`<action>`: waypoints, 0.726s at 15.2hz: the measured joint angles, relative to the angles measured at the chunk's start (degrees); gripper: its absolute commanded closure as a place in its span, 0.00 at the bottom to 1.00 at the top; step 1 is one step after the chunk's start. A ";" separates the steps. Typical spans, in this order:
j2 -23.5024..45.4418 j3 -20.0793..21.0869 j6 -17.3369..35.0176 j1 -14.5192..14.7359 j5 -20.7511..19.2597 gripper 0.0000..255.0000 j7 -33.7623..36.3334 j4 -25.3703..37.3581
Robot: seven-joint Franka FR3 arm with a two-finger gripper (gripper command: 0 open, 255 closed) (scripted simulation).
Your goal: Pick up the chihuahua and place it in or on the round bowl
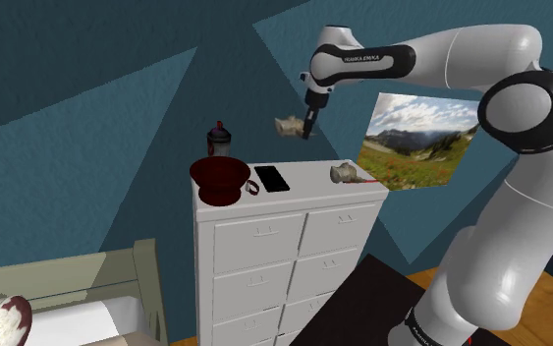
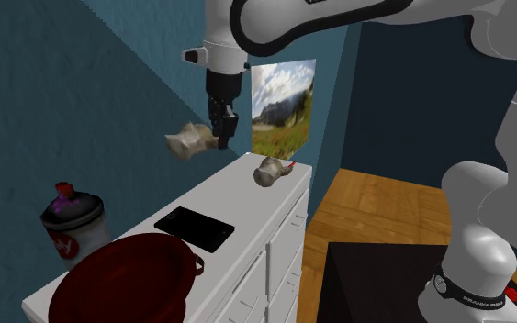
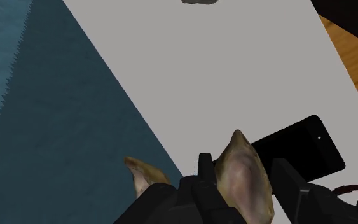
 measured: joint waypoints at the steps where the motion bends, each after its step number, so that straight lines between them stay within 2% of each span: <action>1: -0.42 0.68 -0.15 0.64 -0.35 1.00 1.39 -0.36; 8: -0.53 5.57 -0.58 5.17 -1.80 1.00 11.19 -1.00; 11: 1.02 7.59 -1.38 7.09 -2.02 1.00 15.16 0.90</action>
